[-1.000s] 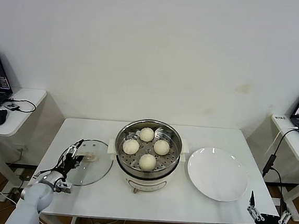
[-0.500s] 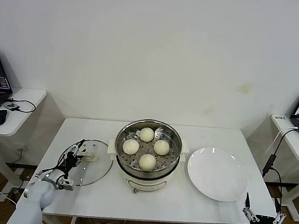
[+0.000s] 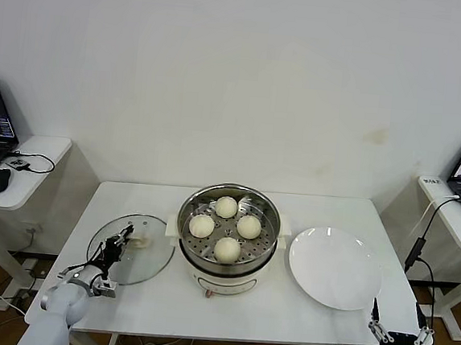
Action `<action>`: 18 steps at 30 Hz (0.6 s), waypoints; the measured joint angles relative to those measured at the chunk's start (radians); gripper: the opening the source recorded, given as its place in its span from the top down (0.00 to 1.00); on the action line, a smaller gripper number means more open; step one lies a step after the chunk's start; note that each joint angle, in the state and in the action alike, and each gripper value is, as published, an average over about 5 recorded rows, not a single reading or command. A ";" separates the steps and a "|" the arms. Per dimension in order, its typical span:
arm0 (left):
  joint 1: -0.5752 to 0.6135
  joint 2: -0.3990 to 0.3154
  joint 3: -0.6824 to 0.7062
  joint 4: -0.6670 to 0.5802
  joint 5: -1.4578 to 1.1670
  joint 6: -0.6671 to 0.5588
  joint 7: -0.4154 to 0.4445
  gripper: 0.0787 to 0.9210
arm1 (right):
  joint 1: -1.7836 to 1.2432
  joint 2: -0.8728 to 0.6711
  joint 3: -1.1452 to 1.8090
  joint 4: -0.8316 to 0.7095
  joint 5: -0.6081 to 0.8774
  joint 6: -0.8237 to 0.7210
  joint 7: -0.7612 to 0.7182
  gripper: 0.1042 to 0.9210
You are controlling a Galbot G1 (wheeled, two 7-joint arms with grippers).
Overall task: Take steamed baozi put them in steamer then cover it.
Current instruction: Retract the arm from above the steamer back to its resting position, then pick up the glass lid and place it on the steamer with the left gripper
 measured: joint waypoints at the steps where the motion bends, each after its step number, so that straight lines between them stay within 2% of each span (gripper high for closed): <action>1: 0.003 0.000 -0.003 -0.003 -0.001 0.002 -0.003 0.89 | 0.000 0.000 -0.001 0.000 0.000 0.000 0.000 0.12; 3: 0.011 0.002 -0.009 -0.013 -0.003 0.009 -0.009 0.92 | -0.001 -0.001 -0.004 -0.001 -0.001 0.000 -0.001 0.12; 9: 0.054 0.014 -0.036 -0.083 -0.015 0.037 -0.022 0.93 | 0.000 -0.003 -0.016 -0.010 -0.006 0.004 -0.002 0.12; 18: 0.165 0.046 -0.120 -0.296 -0.044 0.126 0.022 0.93 | 0.013 -0.010 -0.037 -0.016 -0.007 0.001 -0.004 0.12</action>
